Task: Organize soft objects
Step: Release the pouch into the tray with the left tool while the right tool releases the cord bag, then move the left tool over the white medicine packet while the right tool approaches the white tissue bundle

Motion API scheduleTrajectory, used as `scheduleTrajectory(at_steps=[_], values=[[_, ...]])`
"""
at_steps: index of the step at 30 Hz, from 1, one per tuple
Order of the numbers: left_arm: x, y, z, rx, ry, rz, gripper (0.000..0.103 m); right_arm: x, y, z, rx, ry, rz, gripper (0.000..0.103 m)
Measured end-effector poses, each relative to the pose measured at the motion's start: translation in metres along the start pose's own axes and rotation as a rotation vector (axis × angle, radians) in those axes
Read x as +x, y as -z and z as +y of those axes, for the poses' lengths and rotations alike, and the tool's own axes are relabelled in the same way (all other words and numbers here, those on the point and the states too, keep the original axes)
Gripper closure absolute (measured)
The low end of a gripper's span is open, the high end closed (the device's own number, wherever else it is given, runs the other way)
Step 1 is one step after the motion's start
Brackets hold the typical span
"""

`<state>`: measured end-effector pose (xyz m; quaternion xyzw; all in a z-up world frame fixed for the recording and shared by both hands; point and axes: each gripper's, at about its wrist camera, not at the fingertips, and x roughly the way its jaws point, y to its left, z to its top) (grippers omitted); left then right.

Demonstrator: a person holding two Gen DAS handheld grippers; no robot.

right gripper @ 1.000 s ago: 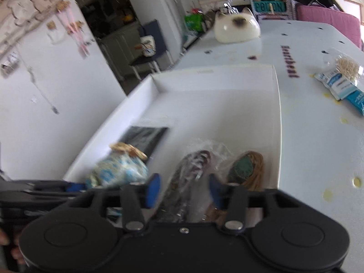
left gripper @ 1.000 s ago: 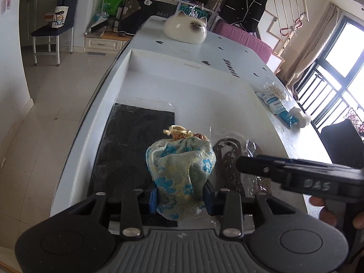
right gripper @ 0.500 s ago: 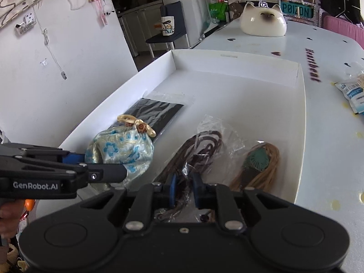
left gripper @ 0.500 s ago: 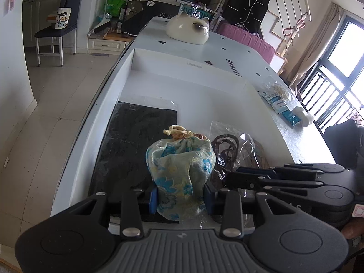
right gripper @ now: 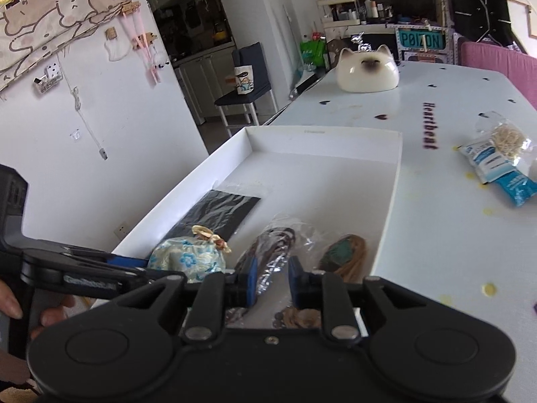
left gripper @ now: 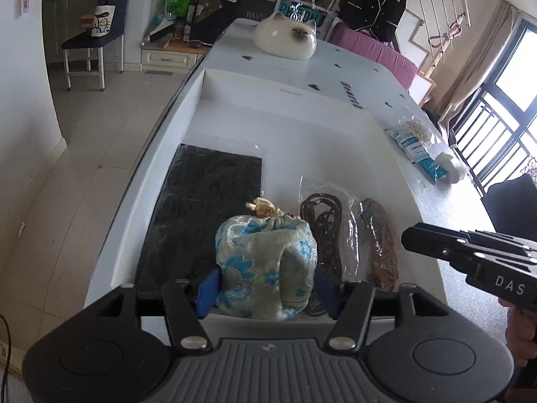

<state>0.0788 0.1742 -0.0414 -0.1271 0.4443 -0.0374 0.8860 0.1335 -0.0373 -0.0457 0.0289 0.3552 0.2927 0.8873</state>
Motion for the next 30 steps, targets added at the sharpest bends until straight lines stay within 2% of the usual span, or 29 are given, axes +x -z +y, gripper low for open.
scheduleTrajectory(at_steps=[4,10,13,14,16,20,25,26,30], values=[[-0.011,0.002,-0.007,0.01,-0.009,-0.034,0.023,-0.008,0.003,-0.003,-0.002,0.024,-0.015,0.081],[-0.022,0.006,-0.024,0.062,-0.02,-0.069,0.012,-0.026,0.009,-0.006,-0.013,0.064,-0.056,0.076],[-0.026,0.009,-0.032,0.091,-0.023,-0.091,0.007,-0.035,0.012,-0.007,-0.017,0.088,-0.072,0.064],[-0.027,0.01,-0.035,0.097,-0.029,-0.097,0.007,-0.039,0.014,-0.008,-0.016,0.097,-0.079,0.057],[-0.028,0.013,-0.039,0.106,-0.037,-0.105,0.003,-0.045,0.016,-0.01,-0.016,0.108,-0.09,0.051],[-0.029,0.016,-0.042,0.097,-0.04,-0.119,0.0,-0.058,0.019,-0.013,-0.027,0.146,-0.118,0.026],[-0.033,0.021,-0.046,0.109,-0.076,-0.17,0.0,-0.068,0.022,-0.019,-0.042,0.21,-0.143,0.011],[-0.034,0.022,-0.047,0.116,-0.084,-0.179,0.0,-0.069,0.023,-0.02,-0.046,0.223,-0.148,0.005],[-0.037,0.024,-0.052,0.127,-0.108,-0.197,0.0,-0.072,0.024,-0.026,-0.056,0.268,-0.143,0.0]])
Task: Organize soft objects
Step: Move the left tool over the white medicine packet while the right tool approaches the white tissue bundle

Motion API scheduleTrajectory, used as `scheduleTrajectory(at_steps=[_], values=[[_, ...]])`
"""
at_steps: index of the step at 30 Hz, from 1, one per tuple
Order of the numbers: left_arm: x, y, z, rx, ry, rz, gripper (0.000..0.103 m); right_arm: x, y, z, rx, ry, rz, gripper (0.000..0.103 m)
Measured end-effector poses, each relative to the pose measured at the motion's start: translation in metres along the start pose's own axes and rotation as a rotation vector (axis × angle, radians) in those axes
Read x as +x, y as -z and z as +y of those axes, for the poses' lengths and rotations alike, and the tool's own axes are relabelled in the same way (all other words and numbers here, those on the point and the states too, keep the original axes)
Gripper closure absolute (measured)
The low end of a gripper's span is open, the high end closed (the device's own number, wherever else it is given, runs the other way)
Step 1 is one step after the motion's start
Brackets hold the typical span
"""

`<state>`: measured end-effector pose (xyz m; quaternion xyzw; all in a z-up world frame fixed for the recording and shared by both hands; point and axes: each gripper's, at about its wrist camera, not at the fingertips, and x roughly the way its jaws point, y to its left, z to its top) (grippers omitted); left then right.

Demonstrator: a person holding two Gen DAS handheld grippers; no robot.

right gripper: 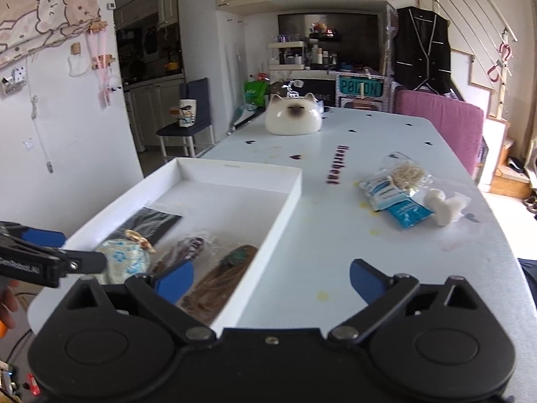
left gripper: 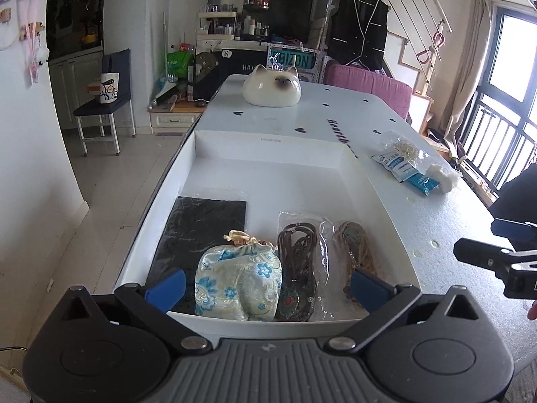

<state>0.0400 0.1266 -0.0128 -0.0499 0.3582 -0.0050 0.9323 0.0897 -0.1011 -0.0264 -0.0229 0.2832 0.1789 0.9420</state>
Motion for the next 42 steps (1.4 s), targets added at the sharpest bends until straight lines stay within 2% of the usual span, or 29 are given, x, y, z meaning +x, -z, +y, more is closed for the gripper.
scheduleTrajectory(at_steps=[10,13,16,26,36,42], values=[[-0.003,-0.009,-0.006,-0.035,0.007,-0.023,0.0,-0.002,-0.003,-0.017,0.015,0.027,-0.016,0.0],[-0.005,-0.014,-0.014,-0.055,0.012,-0.061,0.0,-0.004,-0.004,-0.027,0.028,0.028,-0.024,0.0],[-0.004,-0.02,-0.028,-0.057,0.024,-0.091,0.0,-0.004,-0.007,-0.04,0.033,0.05,-0.035,0.0],[0.015,-0.059,-0.079,-0.053,0.051,-0.111,0.0,-0.002,-0.028,-0.093,0.031,0.118,-0.052,0.0],[0.051,-0.103,-0.142,0.008,0.102,-0.163,0.0,0.016,-0.044,-0.147,0.054,0.154,-0.07,0.0],[0.081,-0.126,-0.18,-0.018,0.127,-0.168,0.0,0.034,-0.053,-0.18,0.08,0.156,-0.067,0.0]])
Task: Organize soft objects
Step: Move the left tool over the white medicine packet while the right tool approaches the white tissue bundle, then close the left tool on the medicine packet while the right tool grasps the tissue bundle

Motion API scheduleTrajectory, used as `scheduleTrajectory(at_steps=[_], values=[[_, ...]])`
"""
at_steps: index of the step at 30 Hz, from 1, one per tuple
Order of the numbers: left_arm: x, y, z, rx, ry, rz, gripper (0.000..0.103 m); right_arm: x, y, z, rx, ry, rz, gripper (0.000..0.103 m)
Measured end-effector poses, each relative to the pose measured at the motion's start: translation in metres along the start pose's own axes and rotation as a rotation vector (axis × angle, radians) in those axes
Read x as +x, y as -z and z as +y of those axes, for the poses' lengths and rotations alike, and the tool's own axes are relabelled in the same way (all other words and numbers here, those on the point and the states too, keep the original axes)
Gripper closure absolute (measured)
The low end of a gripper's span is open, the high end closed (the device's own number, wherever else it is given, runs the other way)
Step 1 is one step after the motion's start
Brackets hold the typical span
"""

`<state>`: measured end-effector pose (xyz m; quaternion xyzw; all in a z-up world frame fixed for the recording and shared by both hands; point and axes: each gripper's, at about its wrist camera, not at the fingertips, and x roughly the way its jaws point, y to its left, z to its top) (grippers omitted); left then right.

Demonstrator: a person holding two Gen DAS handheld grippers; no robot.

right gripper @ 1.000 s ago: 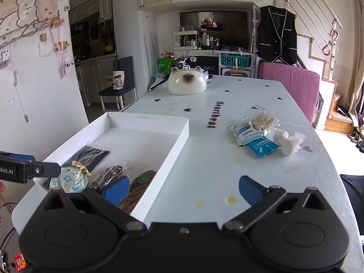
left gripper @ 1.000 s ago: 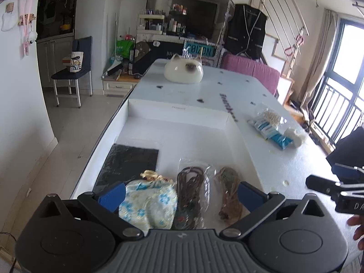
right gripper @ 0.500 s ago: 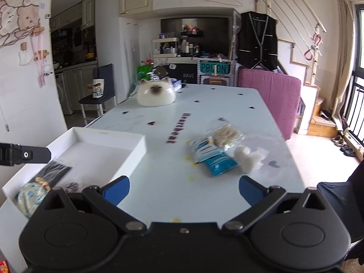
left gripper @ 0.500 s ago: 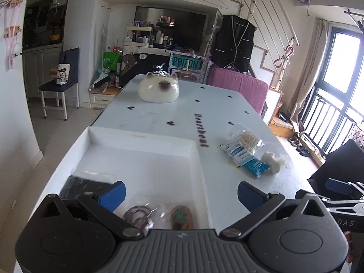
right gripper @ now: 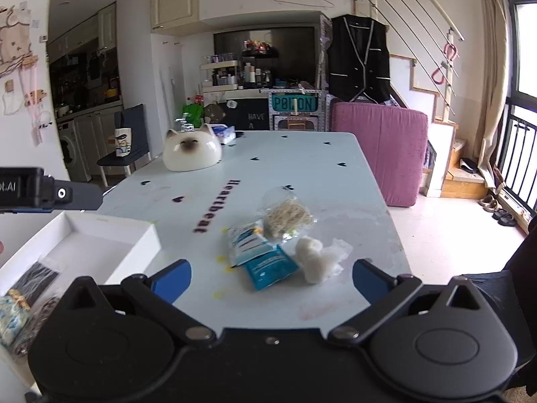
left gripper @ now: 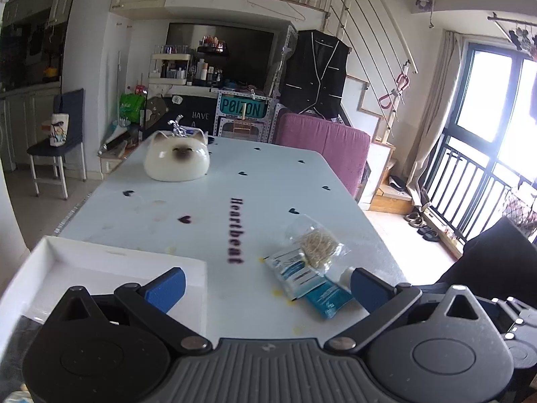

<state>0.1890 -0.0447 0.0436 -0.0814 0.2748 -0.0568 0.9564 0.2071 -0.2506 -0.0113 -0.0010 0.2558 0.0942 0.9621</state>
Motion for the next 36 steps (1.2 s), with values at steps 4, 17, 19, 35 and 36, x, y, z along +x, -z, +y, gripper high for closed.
scheduleTrajectory(at_steps=[4,17,19,35,36], values=[[0.03,-0.008,-0.015,-0.056,0.022,0.025,0.0,0.02,-0.006,-0.019,0.004,0.013,0.01,0.0],[0.142,-0.011,-0.032,-0.207,-0.015,0.145,0.002,0.098,-0.018,-0.066,0.034,0.067,0.037,0.0],[0.156,-0.01,-0.033,-0.214,-0.02,0.159,0.005,0.108,-0.015,-0.069,0.051,0.053,0.056,0.0],[0.217,0.004,-0.019,-0.285,-0.042,0.232,0.015,0.166,-0.003,-0.064,0.062,0.007,0.144,0.046],[0.22,0.004,-0.018,-0.291,-0.037,0.233,0.019,0.168,-0.002,-0.064,0.065,0.01,0.148,0.054]])
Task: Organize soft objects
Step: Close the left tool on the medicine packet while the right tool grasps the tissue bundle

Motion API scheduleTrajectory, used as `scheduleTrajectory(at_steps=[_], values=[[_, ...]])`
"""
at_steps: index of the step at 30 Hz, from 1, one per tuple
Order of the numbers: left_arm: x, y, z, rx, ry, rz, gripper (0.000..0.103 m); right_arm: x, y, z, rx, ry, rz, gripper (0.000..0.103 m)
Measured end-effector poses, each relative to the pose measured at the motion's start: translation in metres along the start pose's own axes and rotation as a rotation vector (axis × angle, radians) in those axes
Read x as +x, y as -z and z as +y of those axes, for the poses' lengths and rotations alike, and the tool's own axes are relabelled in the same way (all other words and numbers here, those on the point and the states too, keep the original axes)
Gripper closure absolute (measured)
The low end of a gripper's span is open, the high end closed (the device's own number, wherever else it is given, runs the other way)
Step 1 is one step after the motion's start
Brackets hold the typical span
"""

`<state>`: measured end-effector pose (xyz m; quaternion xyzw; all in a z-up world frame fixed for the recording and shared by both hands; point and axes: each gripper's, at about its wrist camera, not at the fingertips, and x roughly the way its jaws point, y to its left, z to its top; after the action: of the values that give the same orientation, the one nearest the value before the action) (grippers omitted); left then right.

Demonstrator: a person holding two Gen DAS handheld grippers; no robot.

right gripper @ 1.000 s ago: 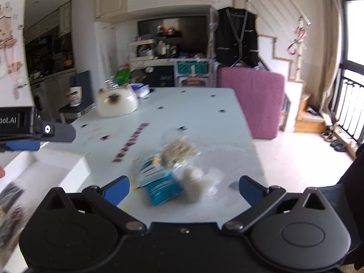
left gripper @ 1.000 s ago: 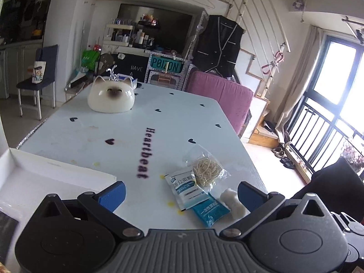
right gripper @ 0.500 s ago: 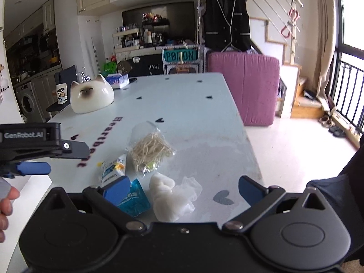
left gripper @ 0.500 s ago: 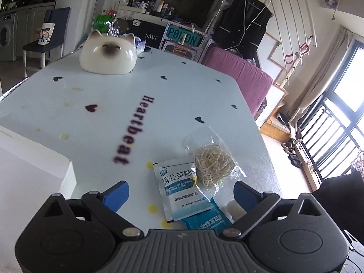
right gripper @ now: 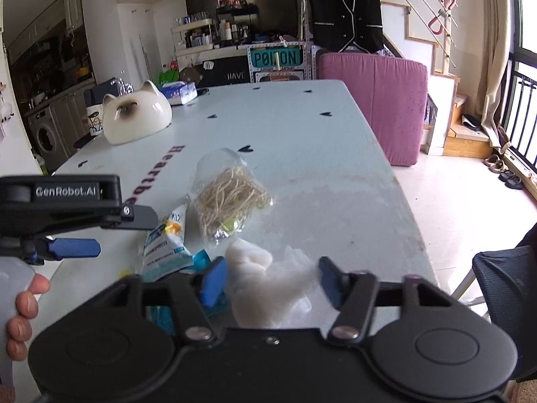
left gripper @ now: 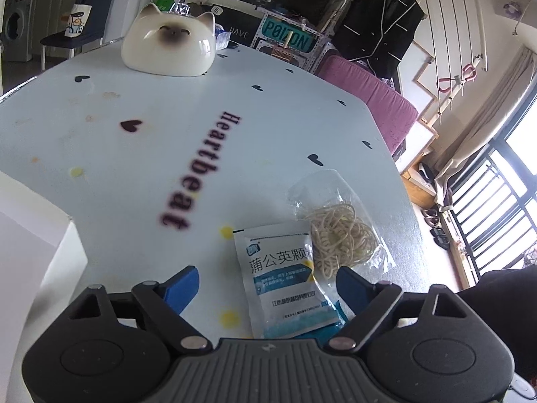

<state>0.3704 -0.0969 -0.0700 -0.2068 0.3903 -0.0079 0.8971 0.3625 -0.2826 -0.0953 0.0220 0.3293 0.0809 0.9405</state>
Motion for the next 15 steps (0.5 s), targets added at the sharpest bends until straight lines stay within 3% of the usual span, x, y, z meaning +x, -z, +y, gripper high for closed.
scheduleTrajectory(at_steps=[2,5,8,15], values=[[0.004,-0.001,0.002,-0.015,0.029,0.005,0.02,0.002,0.001,-0.001,0.013,-0.01,0.002,0.058],[0.013,-0.003,0.004,-0.038,0.02,0.009,0.02,0.005,0.005,0.003,-0.013,-0.019,0.02,0.071],[0.02,-0.003,0.004,-0.049,0.017,0.011,0.02,0.005,0.013,0.008,-0.026,-0.016,0.019,0.072],[0.03,-0.002,-0.012,0.044,0.006,0.01,0.021,-0.003,0.025,0.002,0.061,-0.032,-0.001,0.073]])
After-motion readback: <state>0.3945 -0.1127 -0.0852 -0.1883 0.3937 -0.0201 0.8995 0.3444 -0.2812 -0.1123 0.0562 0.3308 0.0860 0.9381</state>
